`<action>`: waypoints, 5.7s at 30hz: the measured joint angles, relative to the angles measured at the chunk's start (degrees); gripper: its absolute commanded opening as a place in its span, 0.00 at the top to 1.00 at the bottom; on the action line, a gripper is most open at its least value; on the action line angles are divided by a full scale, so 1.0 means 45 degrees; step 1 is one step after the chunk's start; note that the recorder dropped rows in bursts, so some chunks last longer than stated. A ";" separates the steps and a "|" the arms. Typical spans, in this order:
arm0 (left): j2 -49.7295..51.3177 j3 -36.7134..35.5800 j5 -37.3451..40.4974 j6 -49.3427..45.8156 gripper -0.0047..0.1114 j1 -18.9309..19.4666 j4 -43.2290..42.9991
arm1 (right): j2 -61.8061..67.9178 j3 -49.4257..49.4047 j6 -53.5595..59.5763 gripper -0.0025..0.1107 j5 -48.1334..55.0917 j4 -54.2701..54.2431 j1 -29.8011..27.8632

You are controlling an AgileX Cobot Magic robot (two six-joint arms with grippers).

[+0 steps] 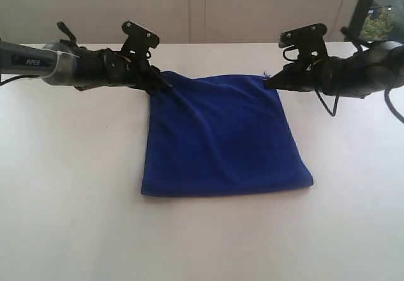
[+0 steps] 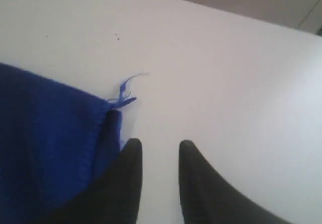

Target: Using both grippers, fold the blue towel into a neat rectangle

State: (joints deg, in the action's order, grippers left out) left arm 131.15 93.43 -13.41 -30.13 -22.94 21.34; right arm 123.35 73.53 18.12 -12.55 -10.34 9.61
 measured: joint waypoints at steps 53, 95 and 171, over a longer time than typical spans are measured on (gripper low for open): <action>-0.4926 -0.5105 1.0012 0.4571 0.96 -0.2126 0.0241 | -0.4407 -0.4428 -0.0481 0.98 0.9569 -0.1983 0.1930; -0.5029 -0.6039 1.0523 0.7301 0.96 -0.2173 -0.2870 | -0.5272 -0.4601 -0.4299 0.98 1.0896 0.1554 0.1930; -0.5209 -0.6039 1.0816 0.7559 0.96 -0.2173 -0.3060 | 0.2868 0.6335 -0.1773 0.71 0.8269 -0.2848 0.0301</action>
State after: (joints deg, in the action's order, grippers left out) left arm 107.71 66.26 35.26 3.89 -32.71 7.57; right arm 136.26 102.04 10.14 24.66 -23.15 10.97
